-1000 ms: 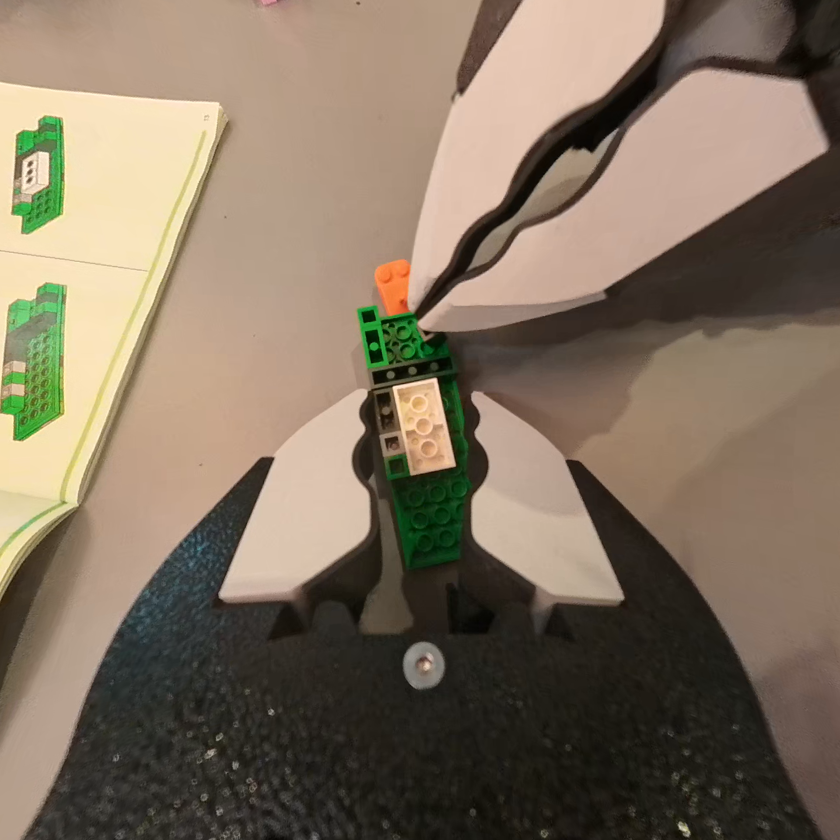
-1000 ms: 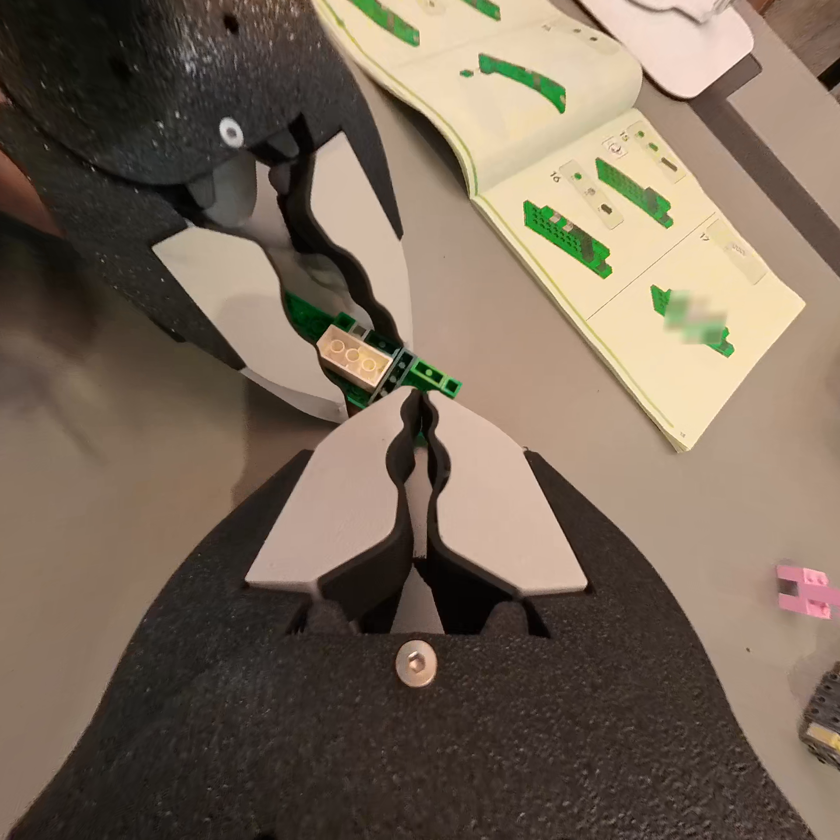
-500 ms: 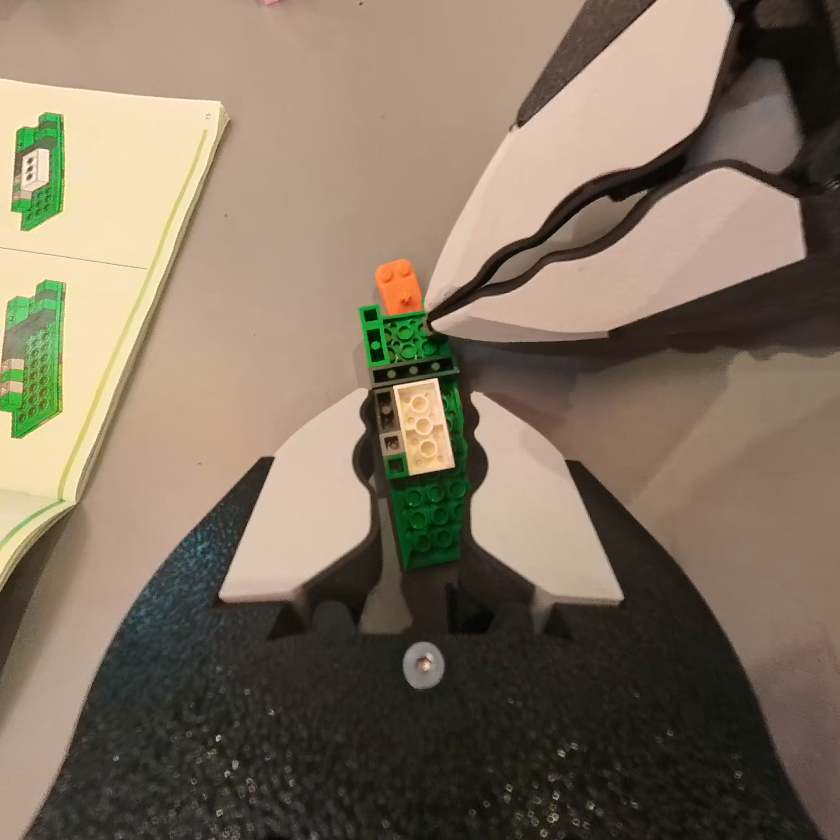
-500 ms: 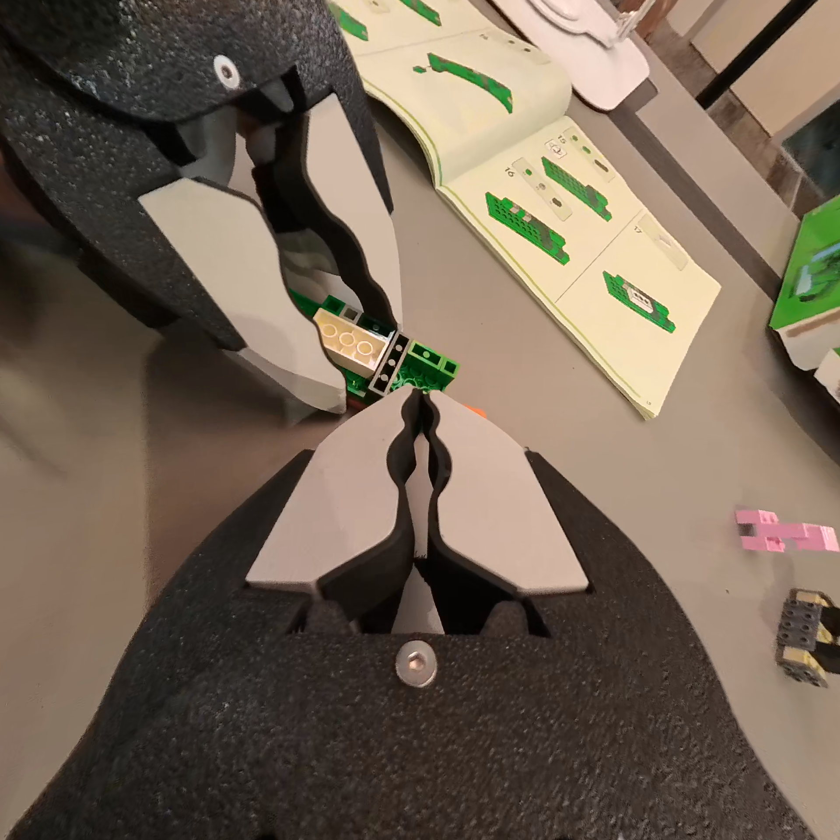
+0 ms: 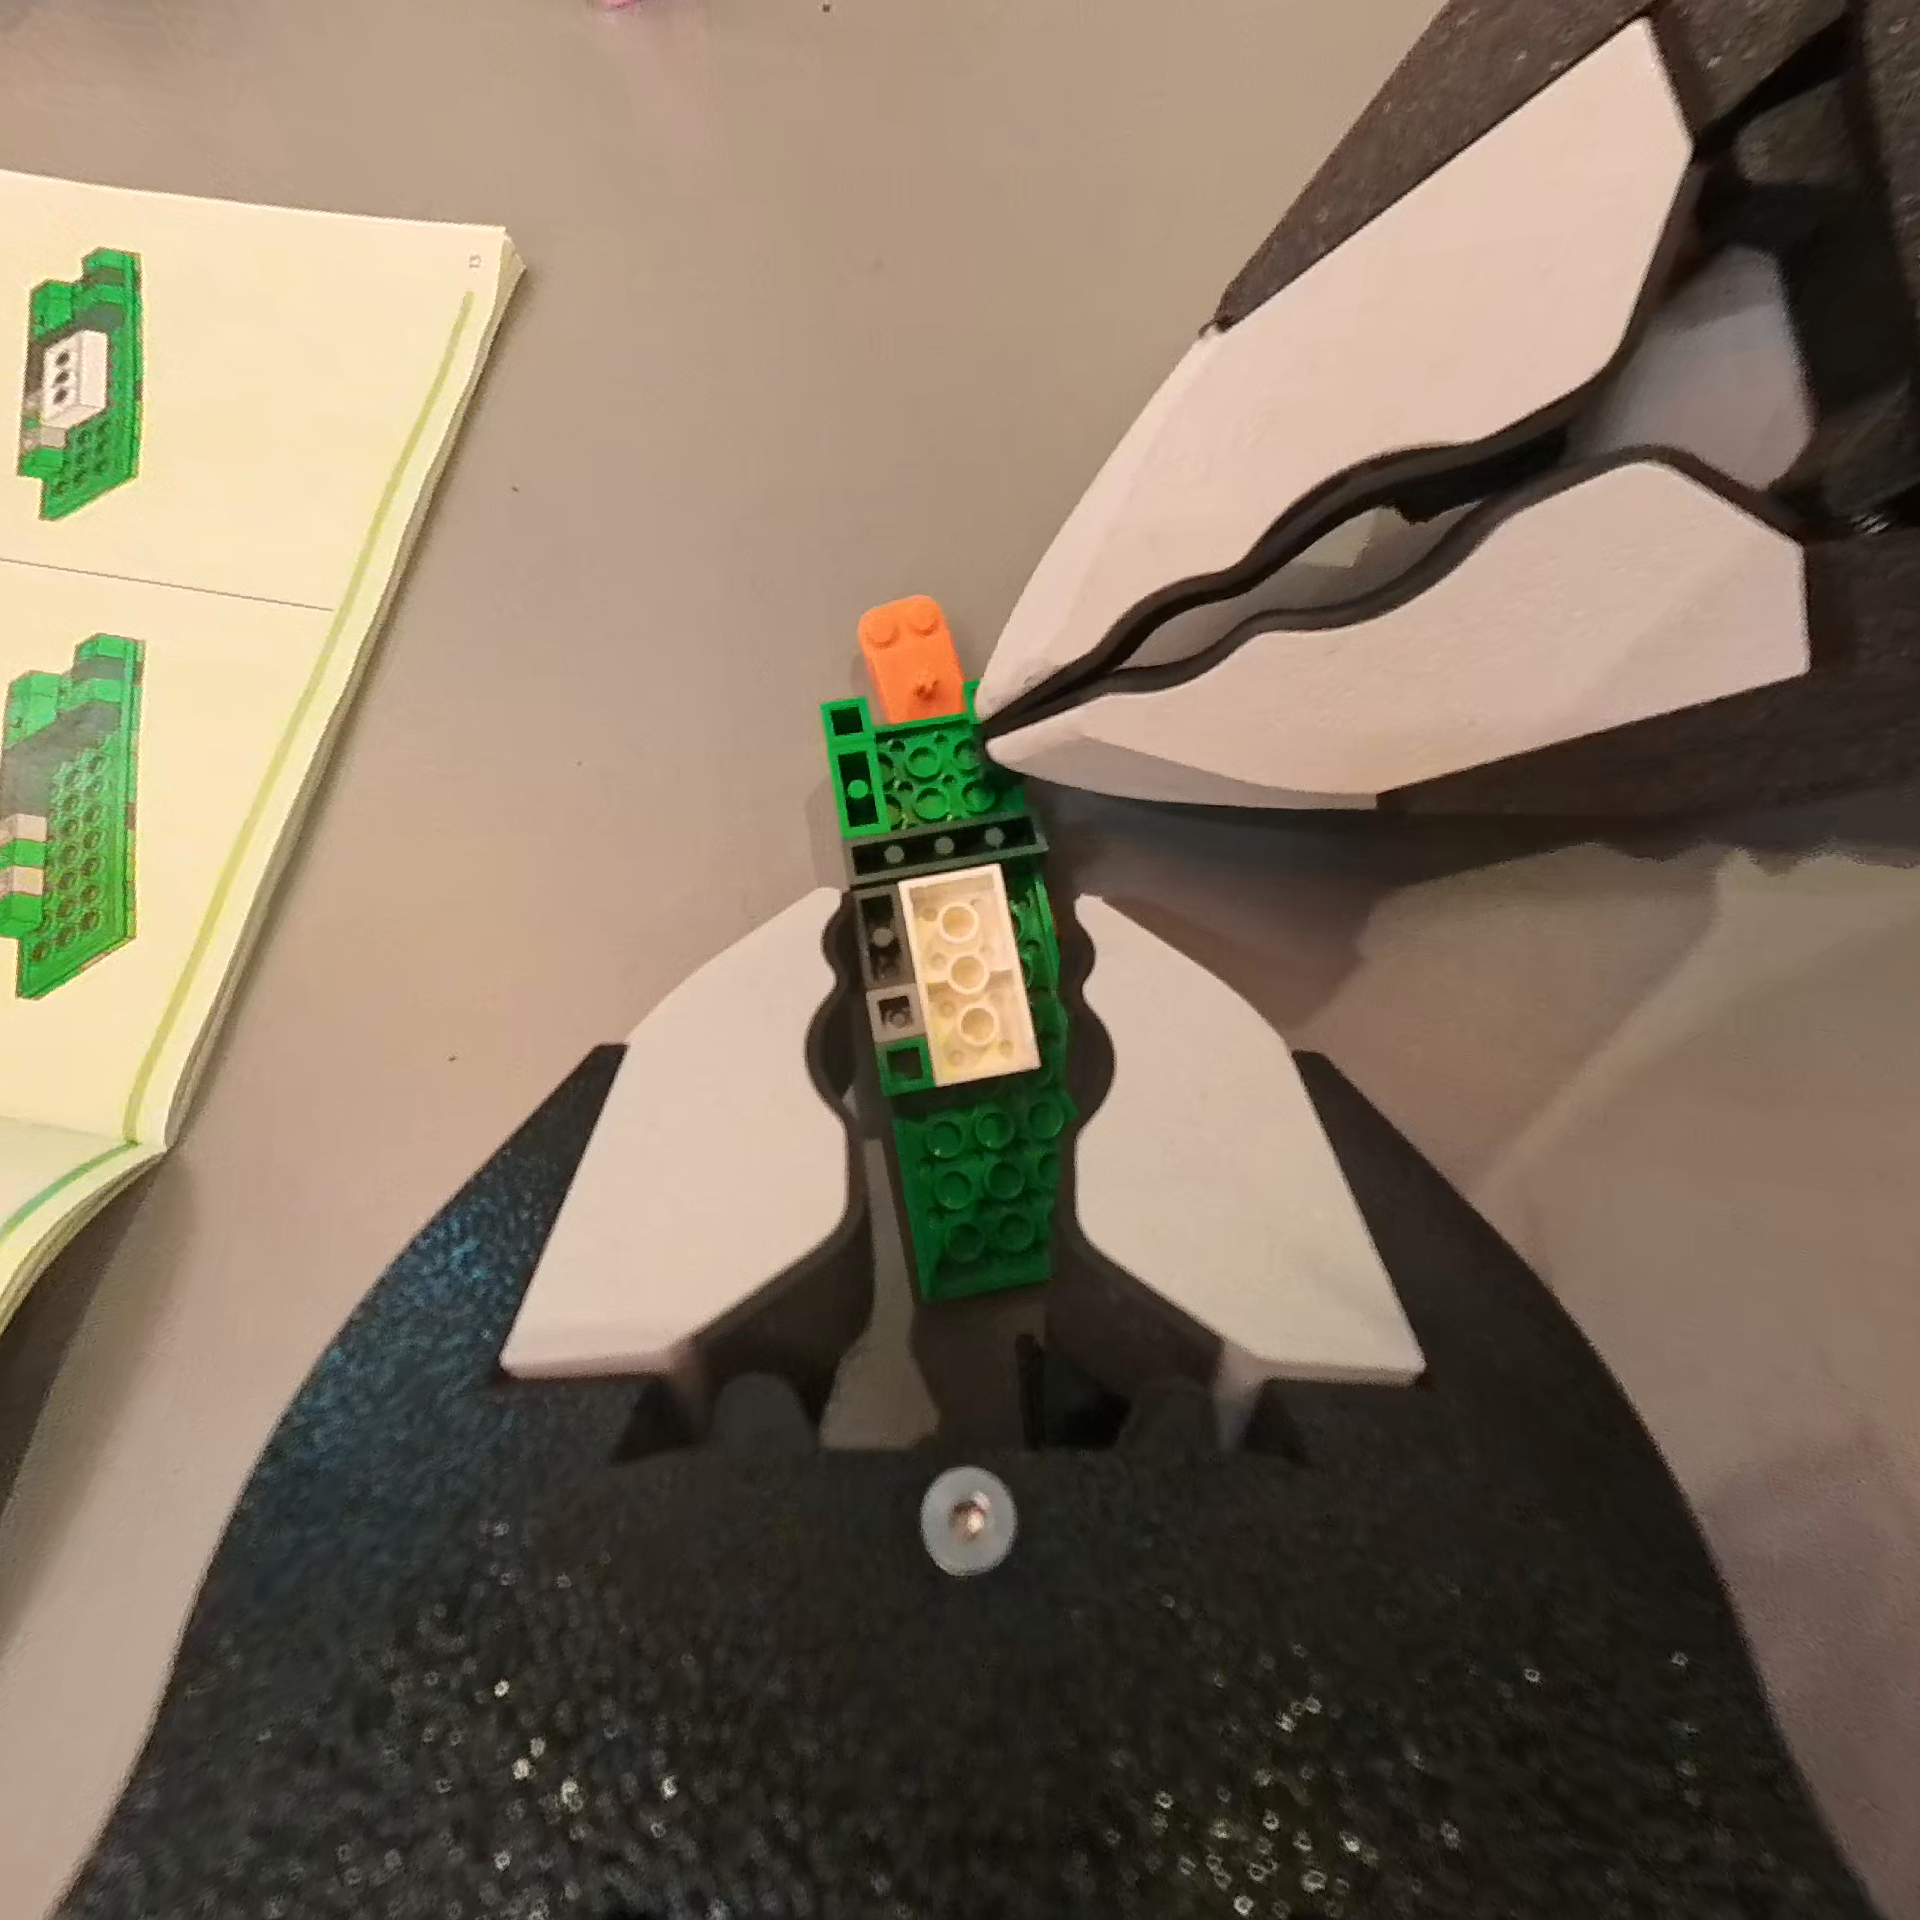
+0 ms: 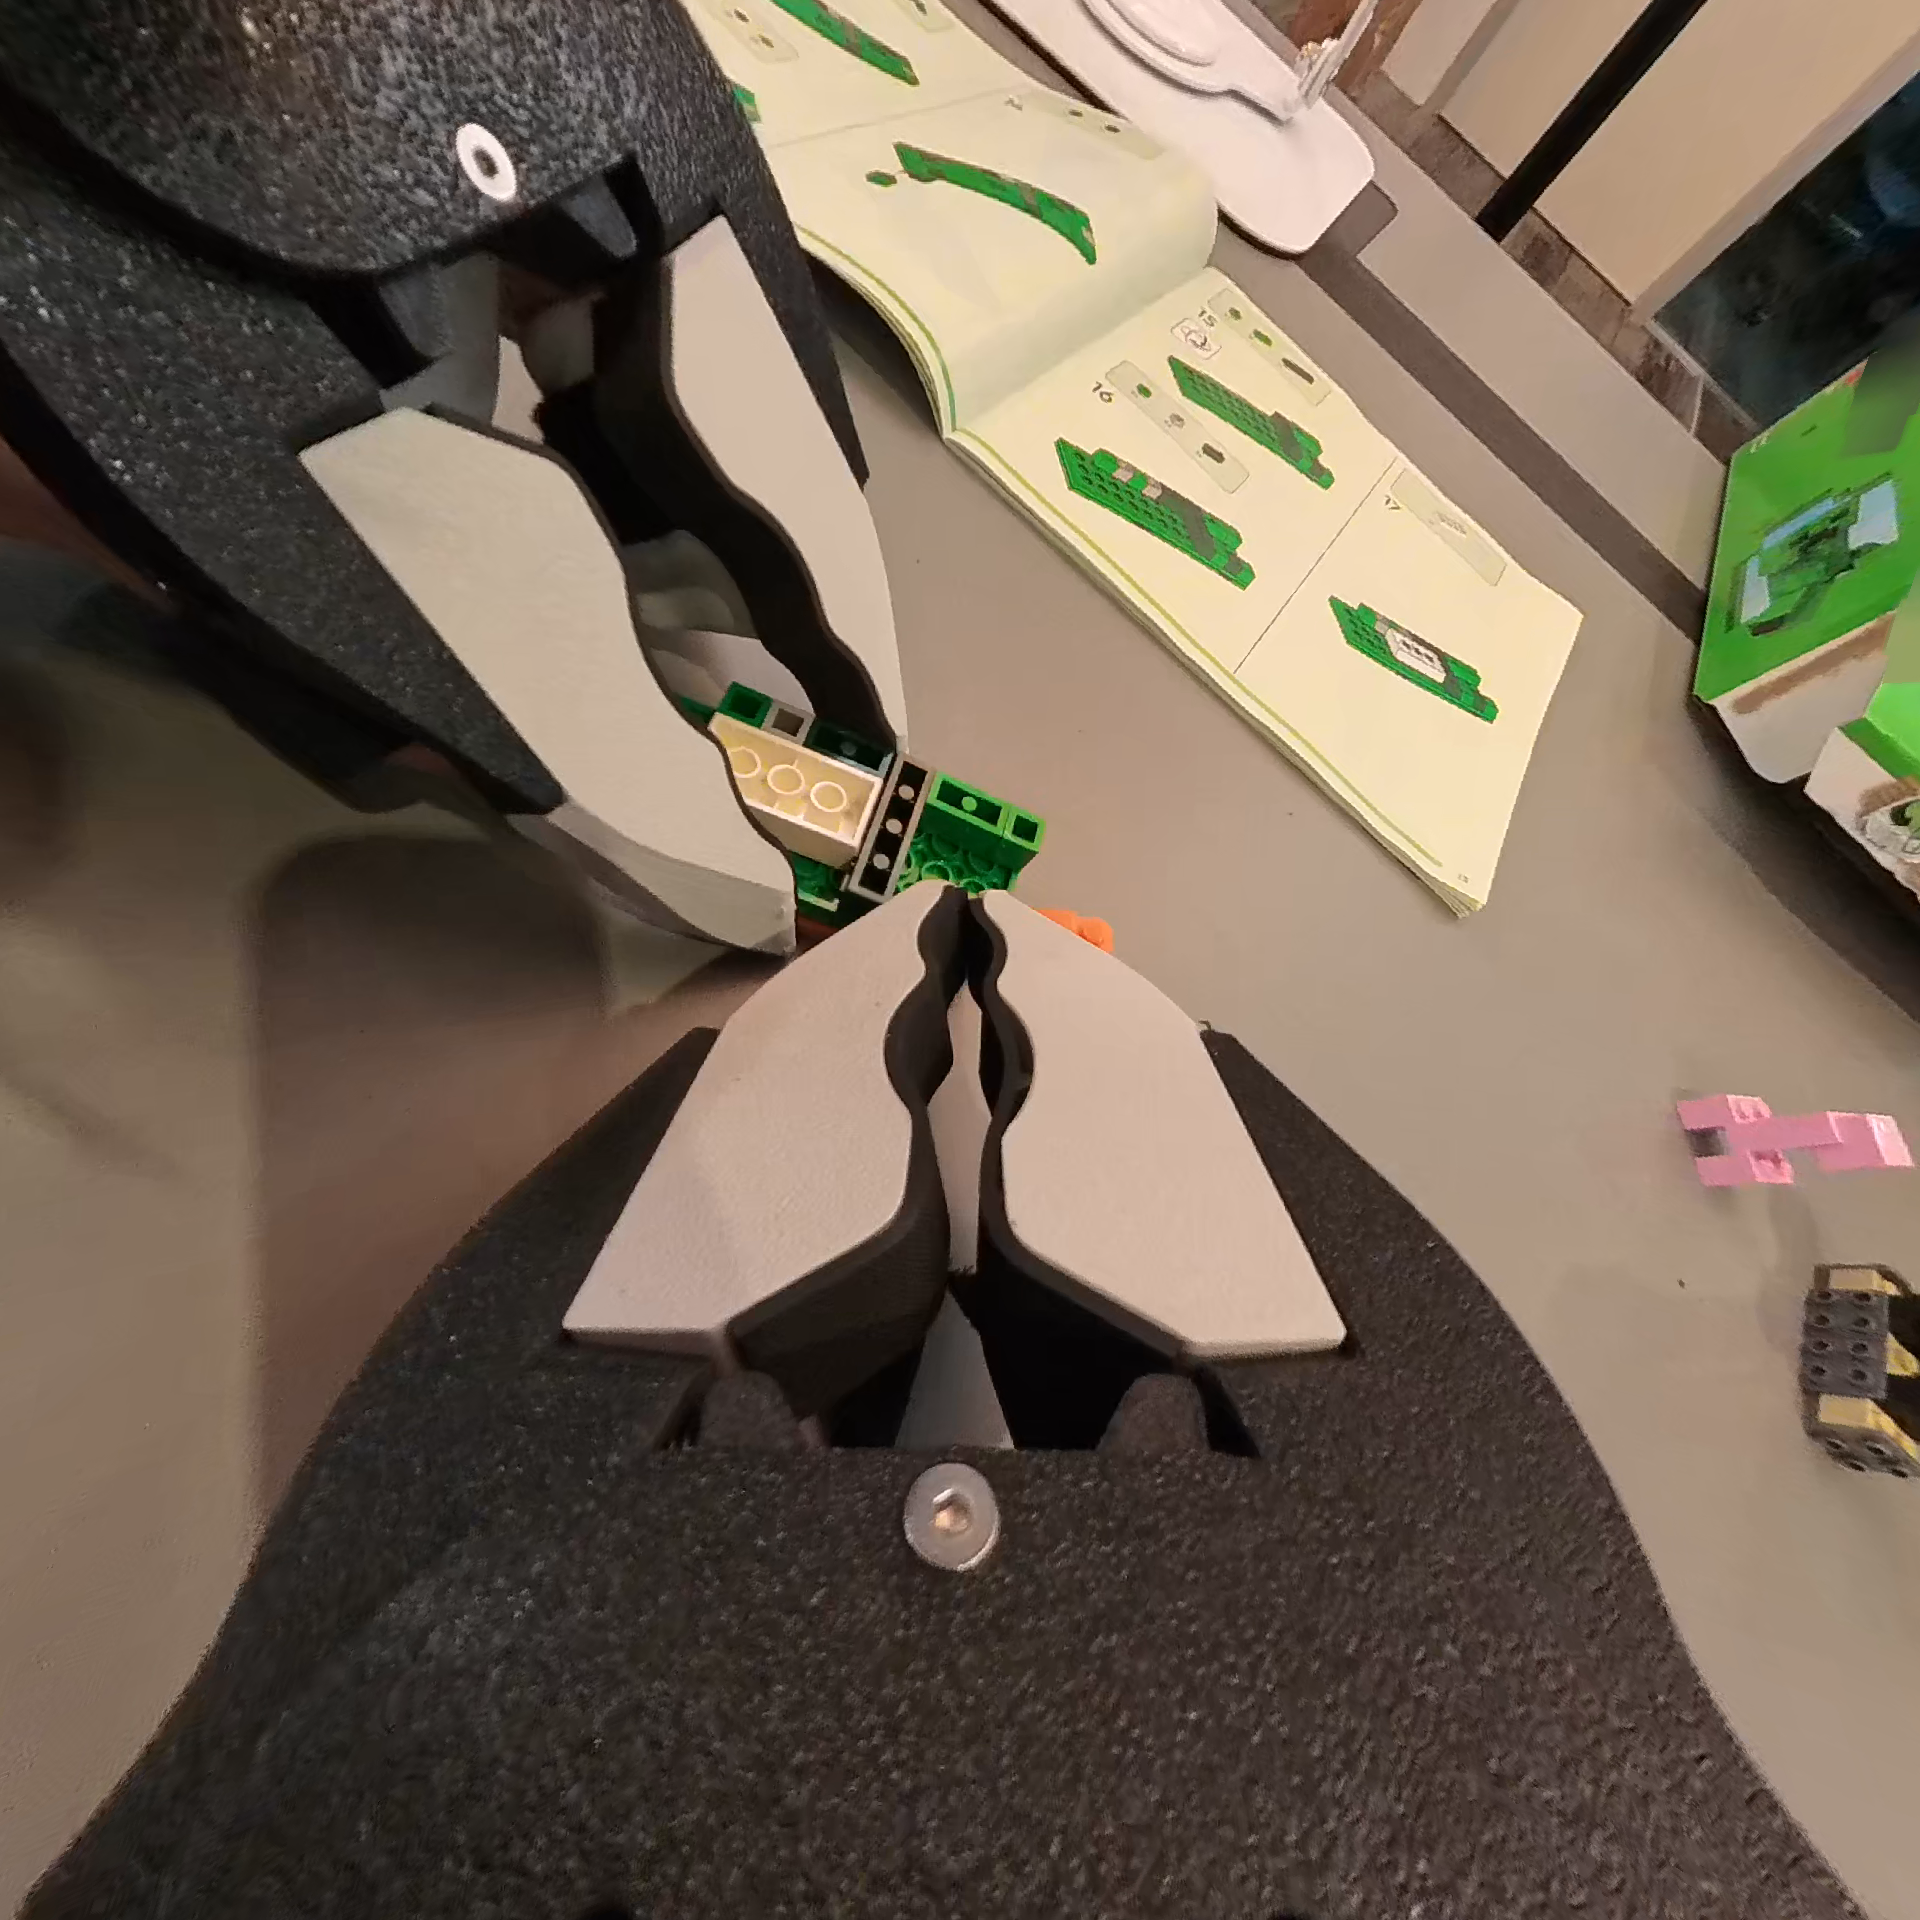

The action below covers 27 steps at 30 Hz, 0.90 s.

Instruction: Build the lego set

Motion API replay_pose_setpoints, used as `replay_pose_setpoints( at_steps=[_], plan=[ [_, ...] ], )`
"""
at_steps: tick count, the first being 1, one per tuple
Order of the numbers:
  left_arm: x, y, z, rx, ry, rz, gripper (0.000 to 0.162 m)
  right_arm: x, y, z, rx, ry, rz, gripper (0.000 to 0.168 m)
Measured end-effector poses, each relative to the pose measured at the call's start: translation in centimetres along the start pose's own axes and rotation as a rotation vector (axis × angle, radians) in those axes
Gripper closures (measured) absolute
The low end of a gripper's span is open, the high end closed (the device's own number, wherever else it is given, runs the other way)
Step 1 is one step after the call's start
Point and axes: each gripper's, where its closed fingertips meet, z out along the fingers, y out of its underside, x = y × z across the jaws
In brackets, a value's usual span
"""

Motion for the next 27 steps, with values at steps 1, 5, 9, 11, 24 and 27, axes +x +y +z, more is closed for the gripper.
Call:
replay_pose_setpoints(
  at_steps=[1, 5, 9, 11, 24, 27],
  plan=[
    [0.0, 0.0, 0.0, 0.000, 0.000, 0.000, 0.125, 0.0, 0.0, 0.0, -0.002, -0.002, 0.007, 0.168],
    [0.0, 0.0, 0.0, 0.000, 0.001, -0.002, 0.125, 0.1, 0.1, 0.0, 0.005, 0.000, 0.034, 0.168],
    [0.0, 0.0, 0.0, 0.000, 0.001, -0.004, 0.125, 0.1, 0.1, 0.0, 0.012, 0.013, 0.029, 0.168],
    [0.0, 0.0, 0.0, 0.000, 0.002, -0.005, 0.125, 0.1, 0.1, 0.0, 0.013, 0.018, 0.028, 0.168],
    [0.0, 0.0, 0.0, -0.002, -0.005, 0.002, 0.125, 0.4, -0.4, -0.5, 0.064, 0.043, 0.055, 0.168],
    [0.0, 0.0, 0.0, -0.002, -0.005, 0.003, 0.125, 1.3, -0.8, -1.1, 0.116, 0.083, 0.103, 0.168]
  ],
)
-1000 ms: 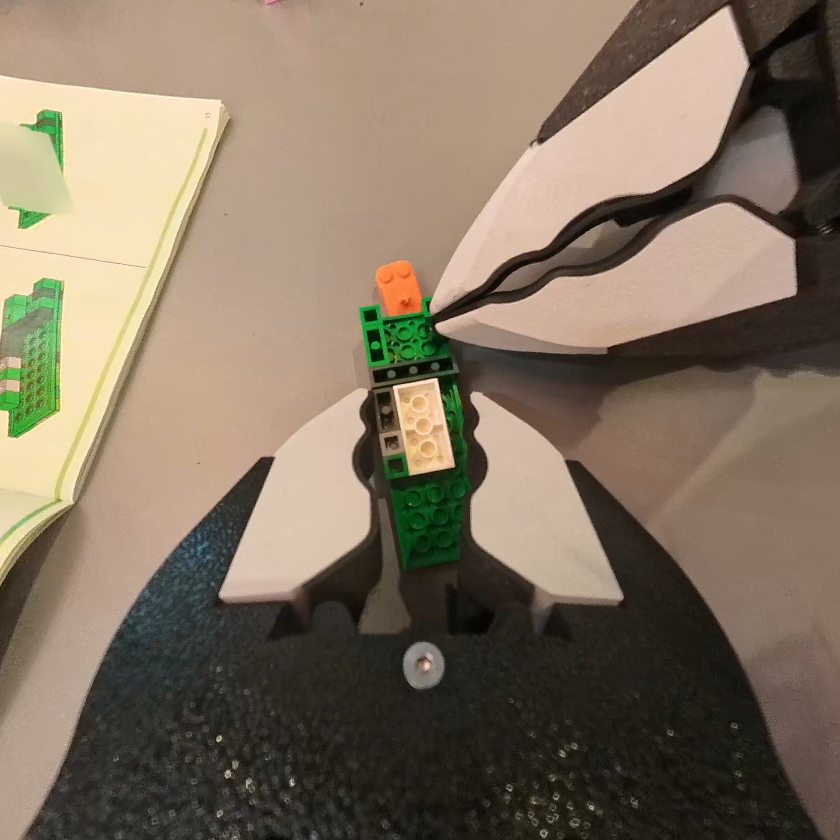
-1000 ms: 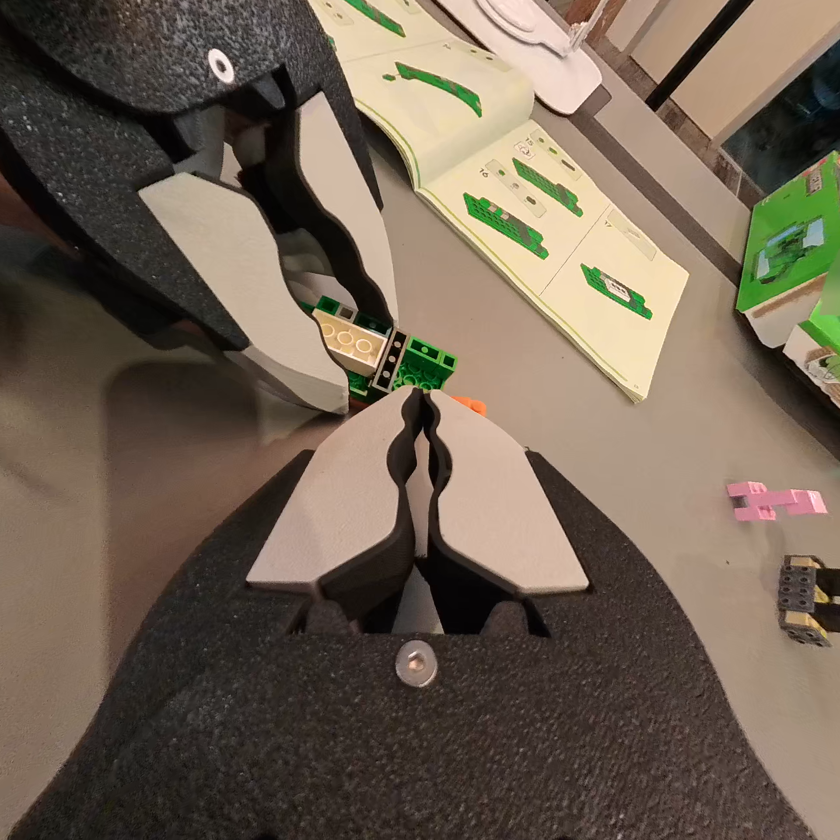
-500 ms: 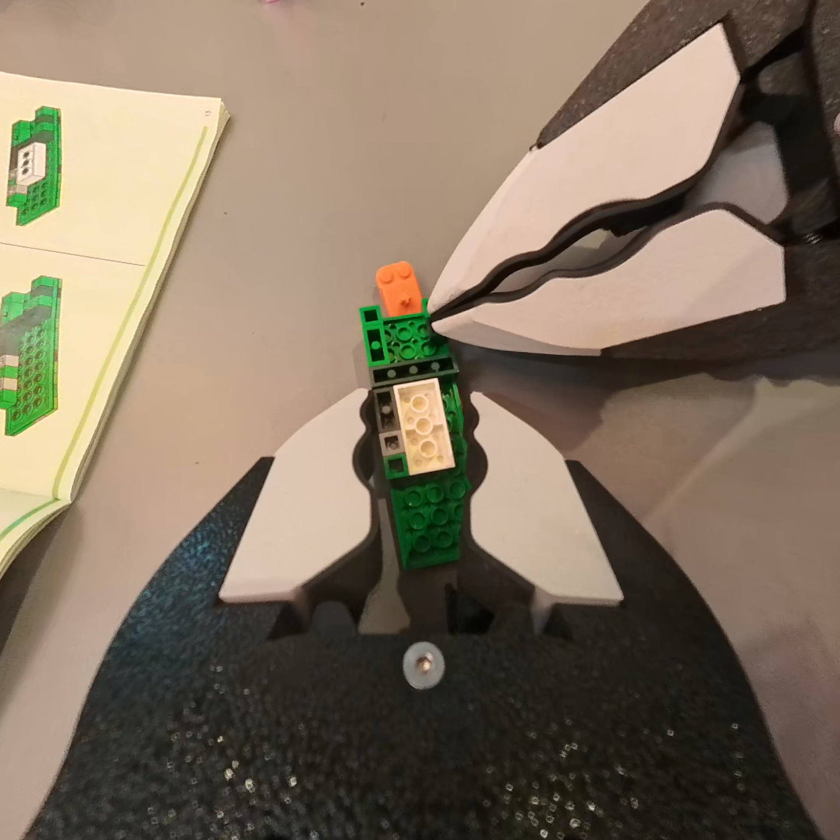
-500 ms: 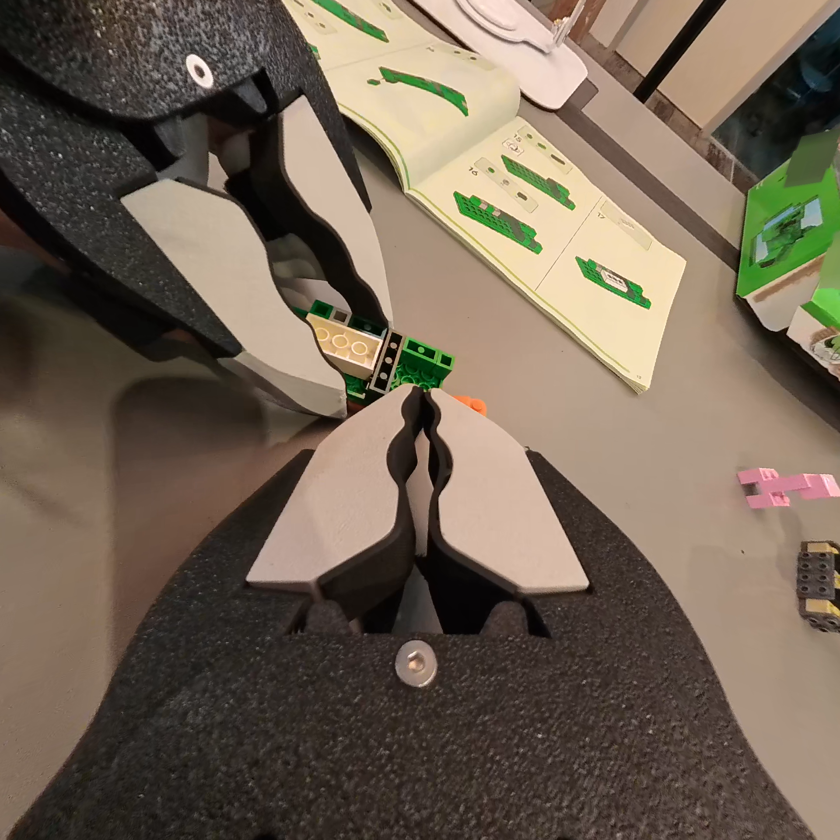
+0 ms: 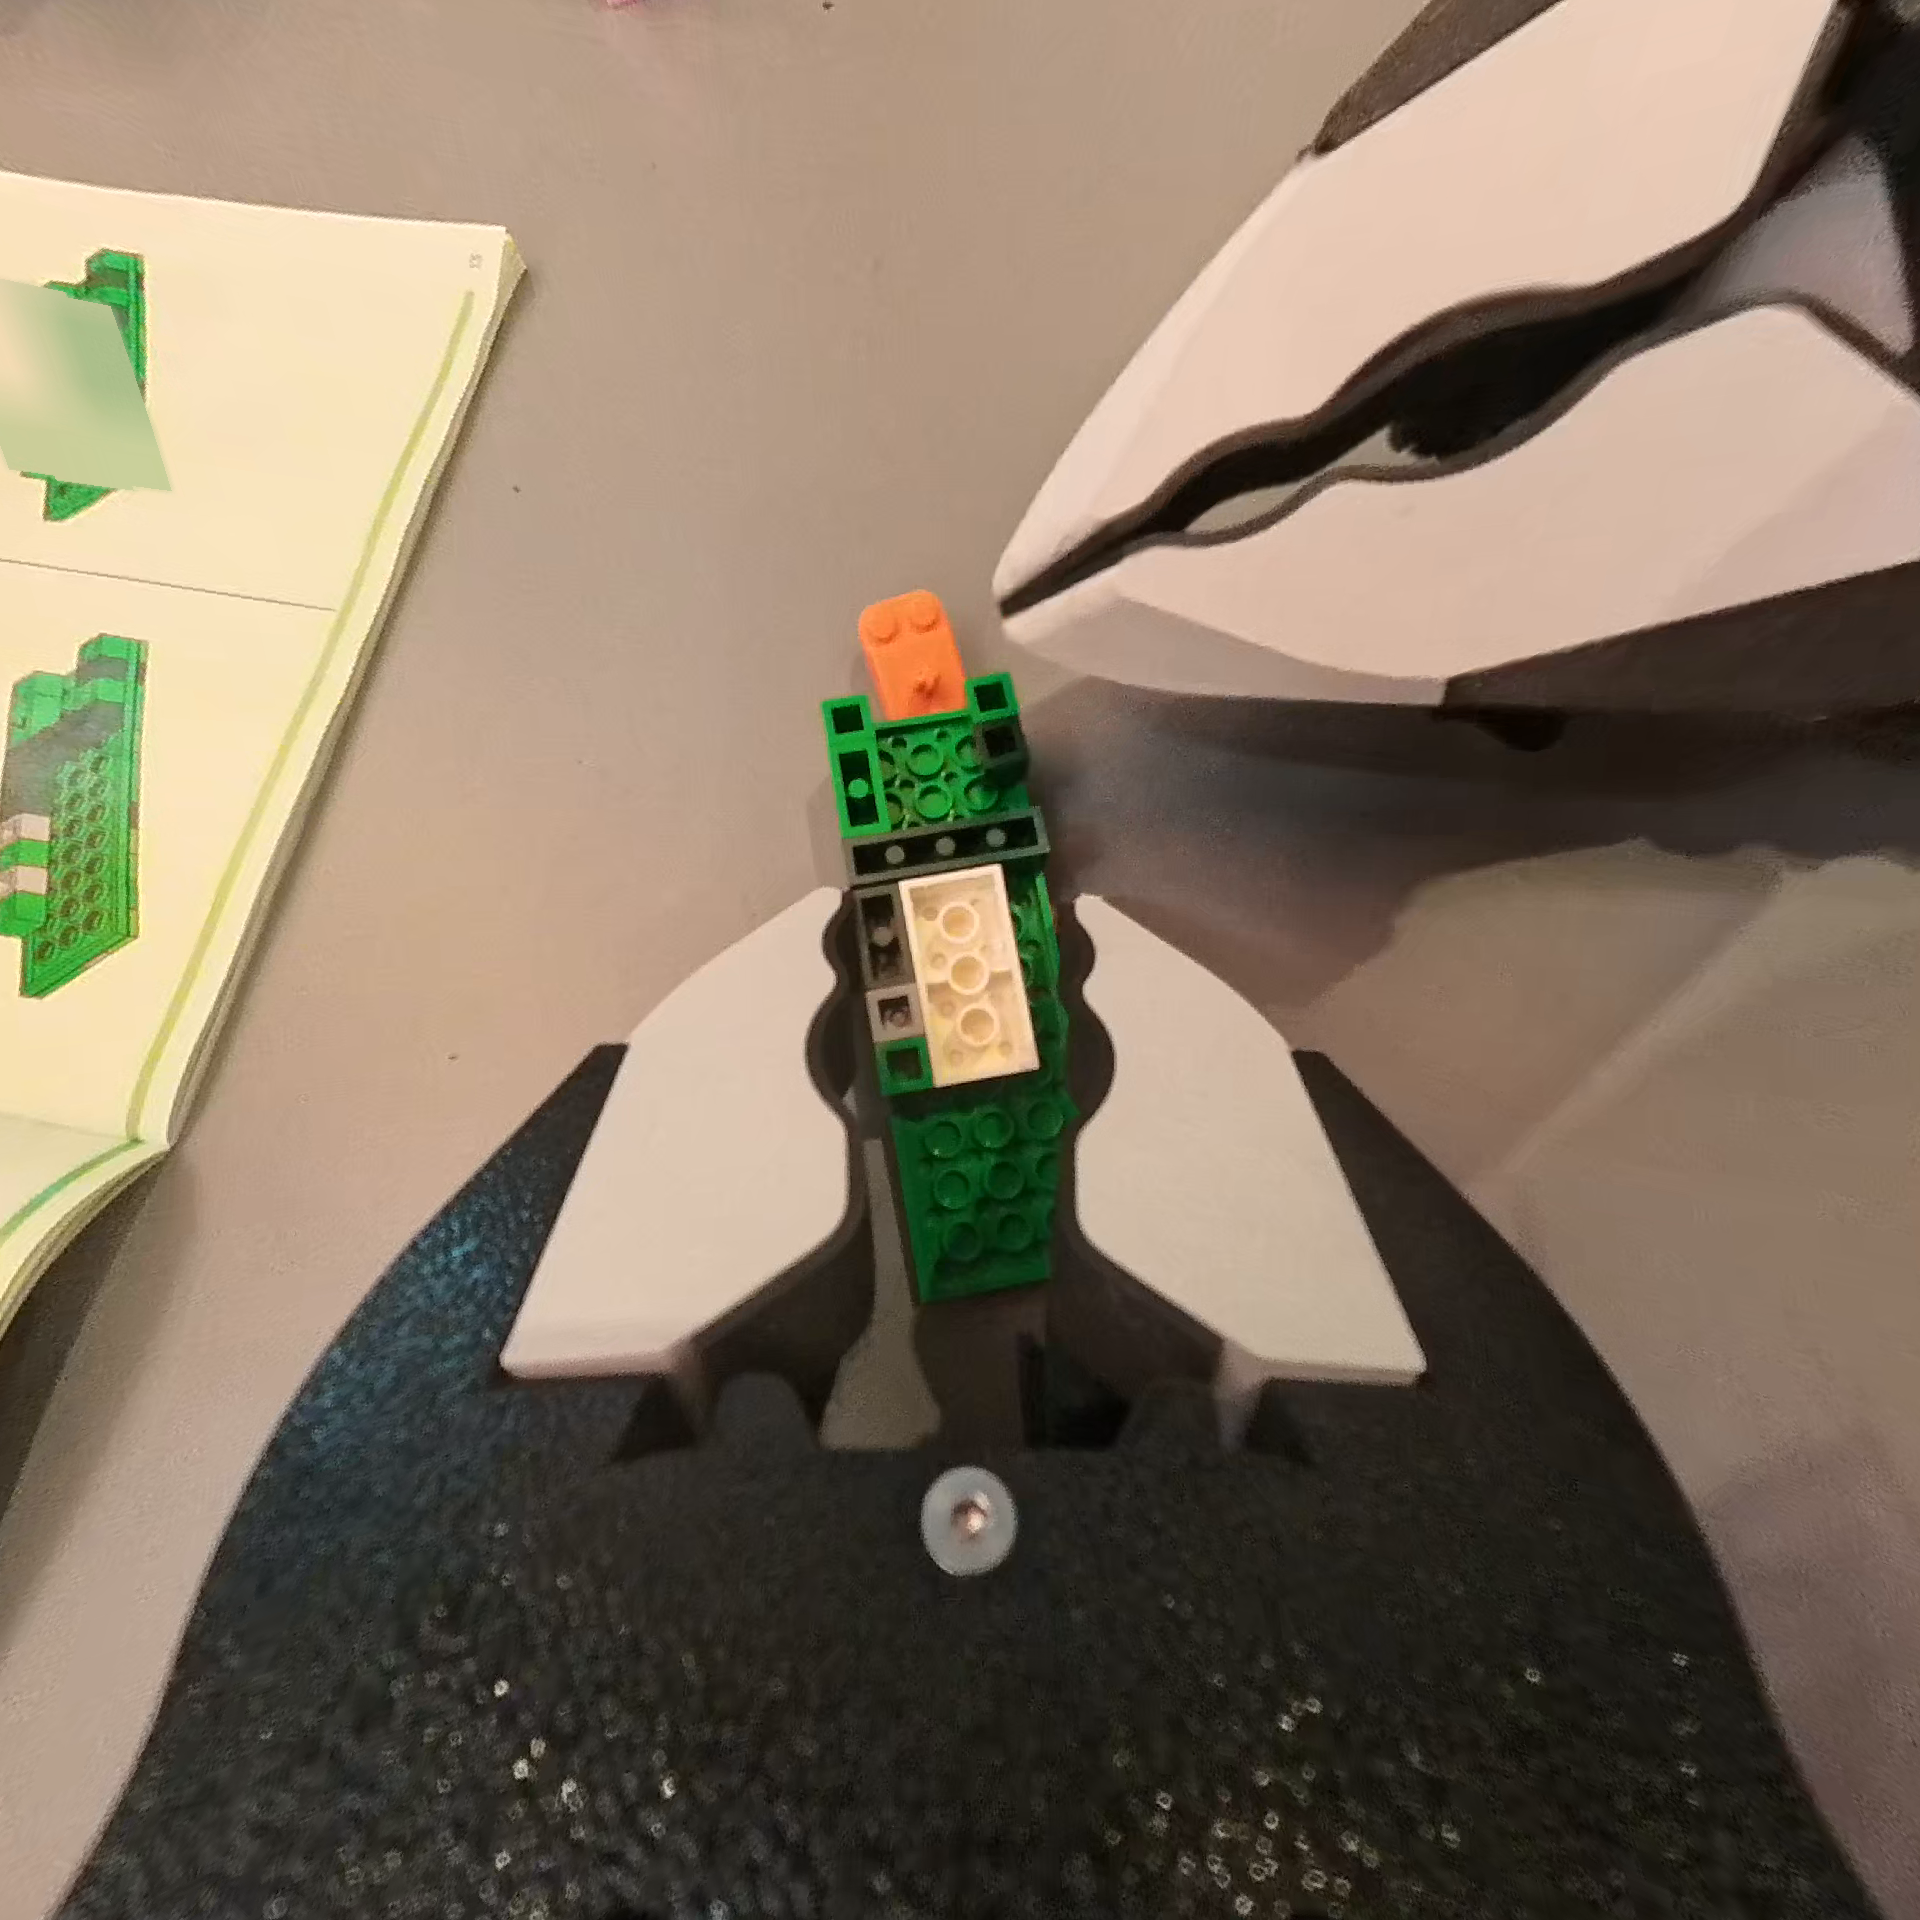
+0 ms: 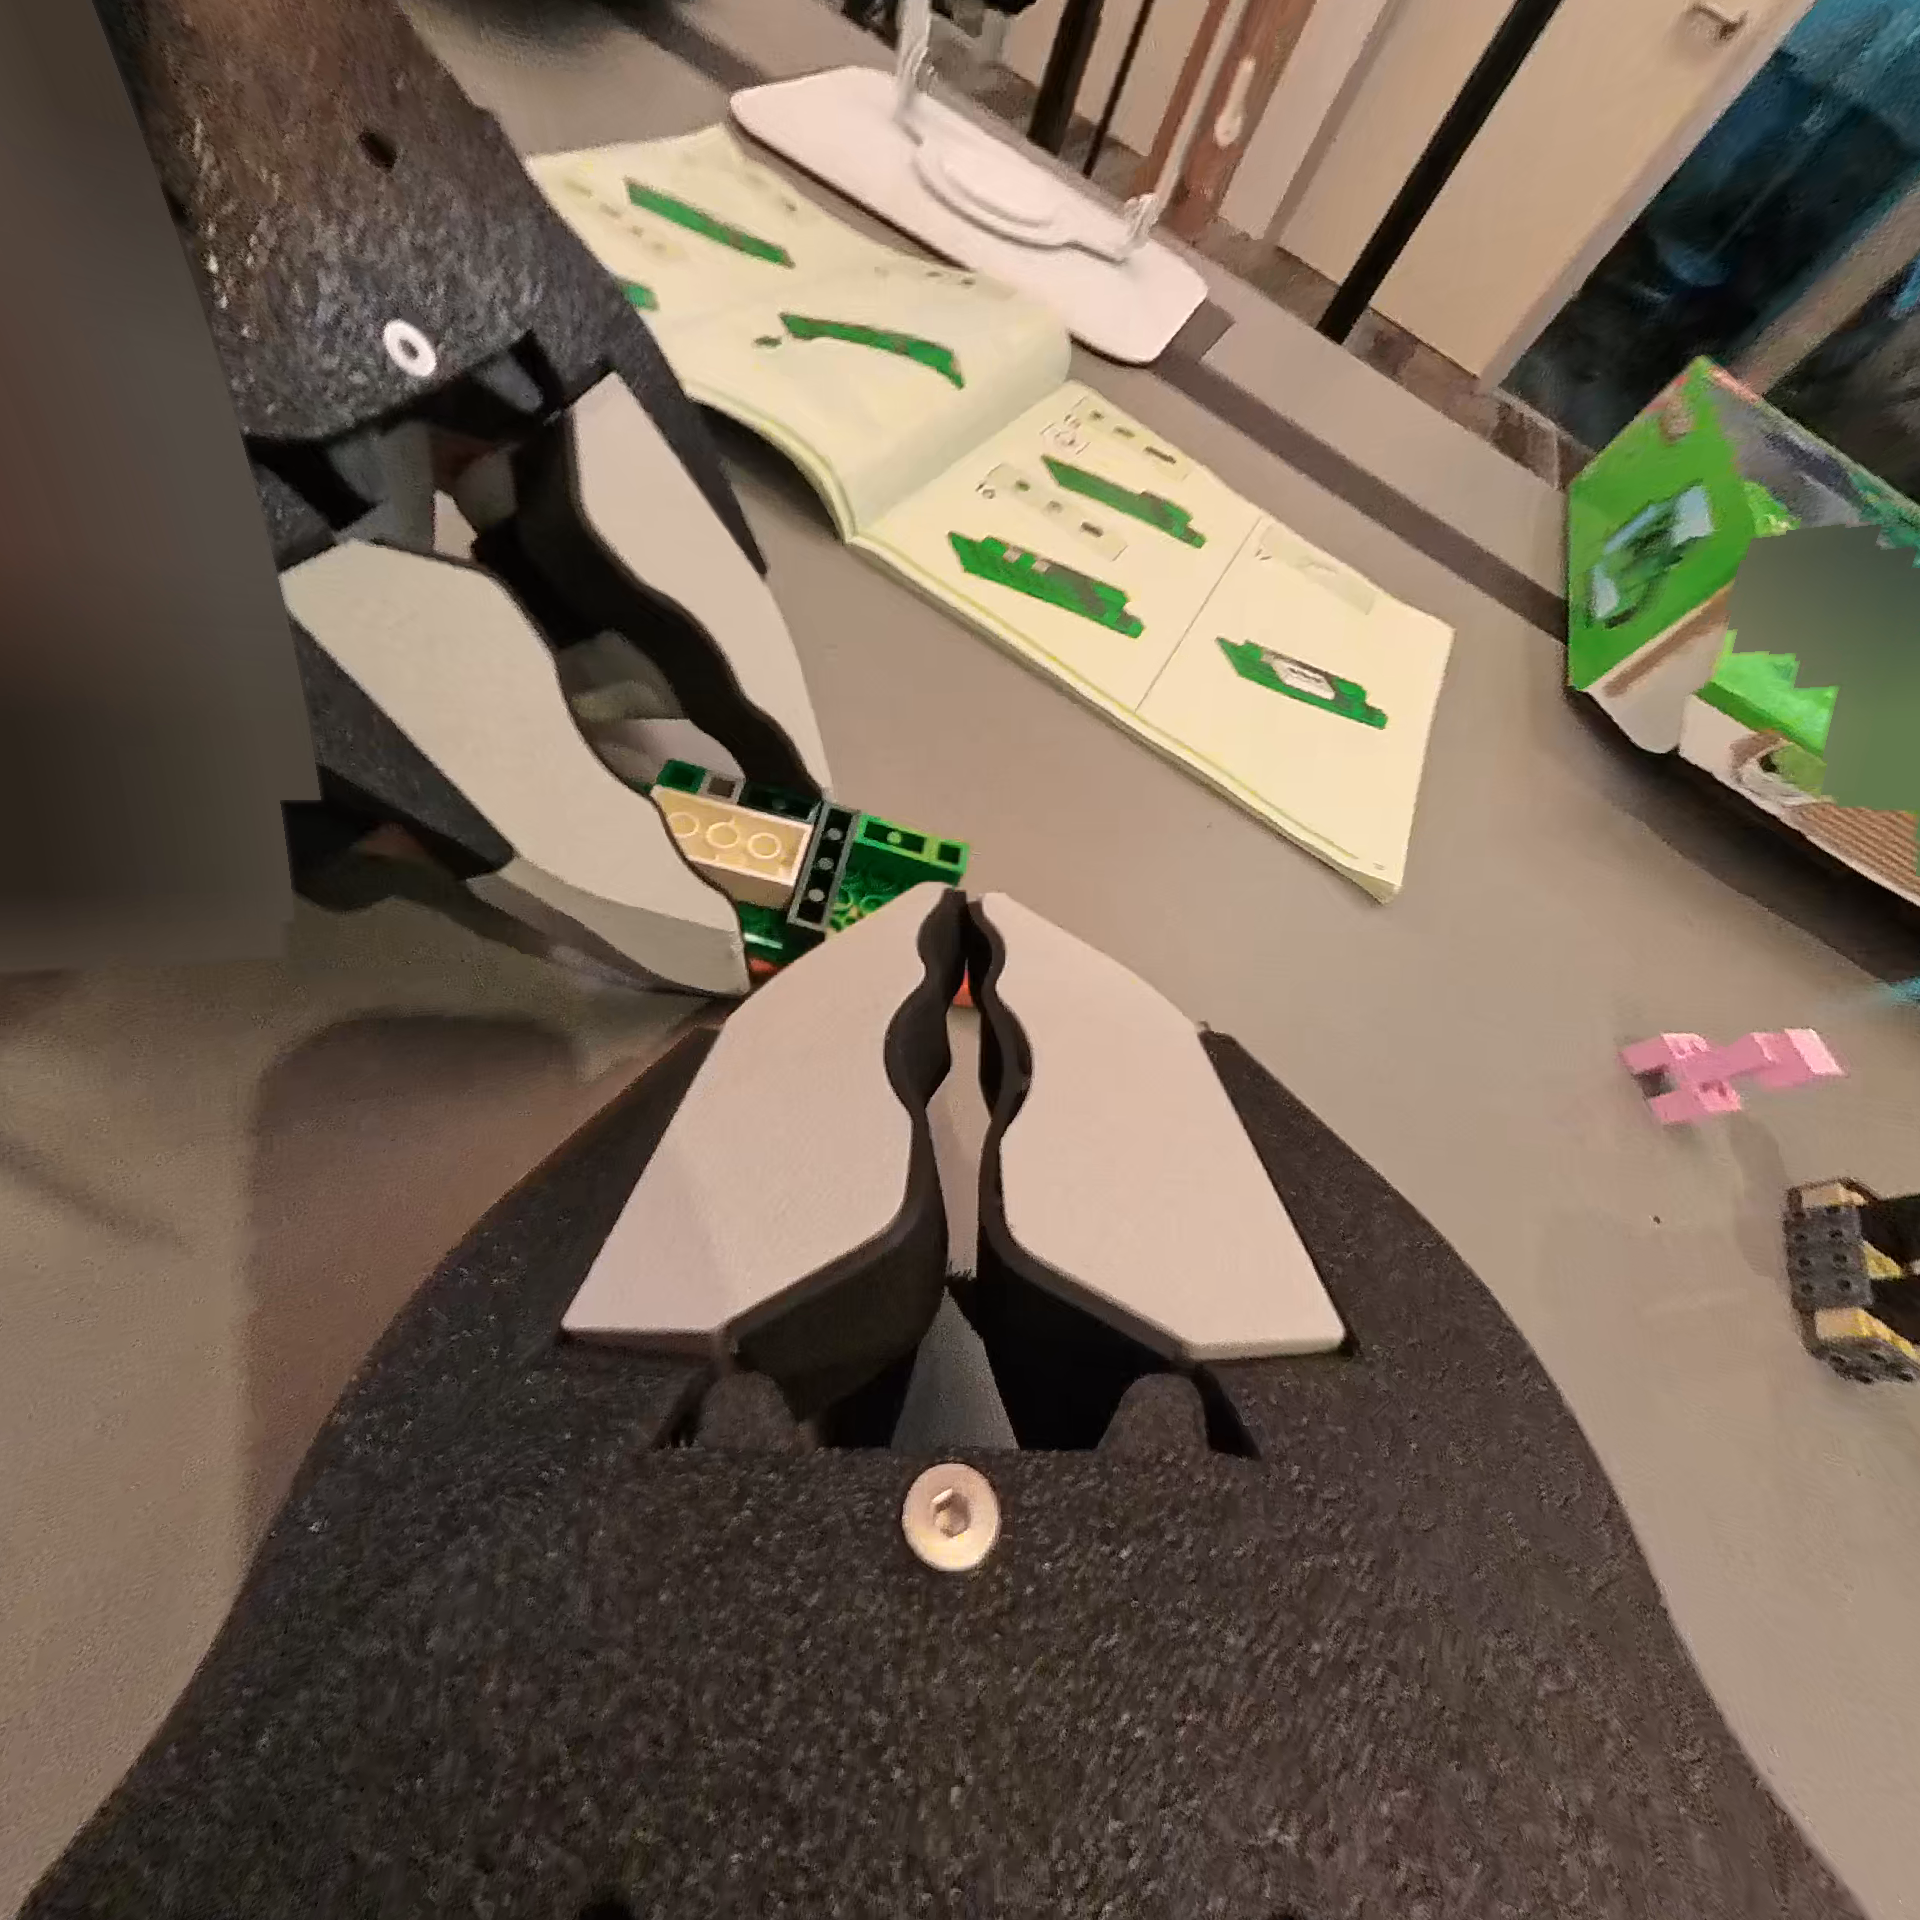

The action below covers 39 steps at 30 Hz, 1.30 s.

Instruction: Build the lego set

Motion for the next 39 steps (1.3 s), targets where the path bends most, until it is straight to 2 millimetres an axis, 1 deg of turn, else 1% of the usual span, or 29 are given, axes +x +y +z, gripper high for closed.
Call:
replay_pose_setpoints(
  at_steps=[2, 6, 13, 16, 19, 21, 22, 23, 25, 26, 29, 33, 39],
  plan=[
    [0.0, 0.0, 0.0, 0.000, 0.000, 0.000, 0.125, -0.1, 0.1, 0.1, -0.011, -0.010, 0.002, 0.168],
    [0.0, 0.0, 0.0, 0.000, 0.000, 0.000, 0.125, -0.9, 0.7, 0.6, -0.066, -0.034, -0.060, 0.168],
    [0.0, 0.0, 0.0, 0.000, 0.002, -0.005, 0.125, -1.0, 1.2, 0.9, -0.102, -0.037, -0.070, 0.168],
    [0.0, 0.0, 0.0, 0.000, 0.001, -0.001, 0.125, -0.8, 1.1, 0.8, -0.093, -0.041, -0.043, 0.168],
    [0.0, 0.0, 0.0, 0.000, -0.002, 0.002, 0.125, 0.5, -0.3, -0.4, 0.038, -0.009, 0.070, 0.168],
    [0.0, 0.0, 0.0, 0.001, -0.002, 0.002, 0.126, 0.2, 0.5, -0.3, -0.021, -0.062, 0.146, 0.168],
    [0.0, 0.0, 0.0, 0.001, -0.002, 0.003, 0.125, -0.1, 0.6, -0.2, -0.034, -0.077, 0.161, 0.168],
    [0.0, 0.0, 0.0, 0.001, -0.002, 0.003, 0.125, -0.4, 0.4, -0.2, -0.033, -0.081, 0.167, 0.168],
    [0.0, 0.0, 0.0, 0.001, -0.001, 0.003, 0.125, -0.9, 0.4, 0.1, -0.051, -0.080, 0.164, 0.160],
    [0.0, 0.0, 0.0, 0.001, -0.002, 0.003, 0.125, -1.1, 0.4, 0.2, -0.062, -0.074, 0.150, 0.160],
    [0.0, 0.0, 0.0, 0.001, -0.002, 0.004, 0.125, -1.0, 0.6, 0.5, -0.081, -0.047, 0.123, 0.160],
    [0.0, 0.0, 0.0, 0.001, -0.001, 0.004, 0.125, -0.9, 1.0, 0.7, -0.110, -0.055, 0.160, 0.149],
    [0.0, 0.0, 0.0, 0.001, 0.000, 0.004, 0.125, -1.1, 1.4, 0.9, -0.140, -0.066, 0.149, 0.152]
  ],
)
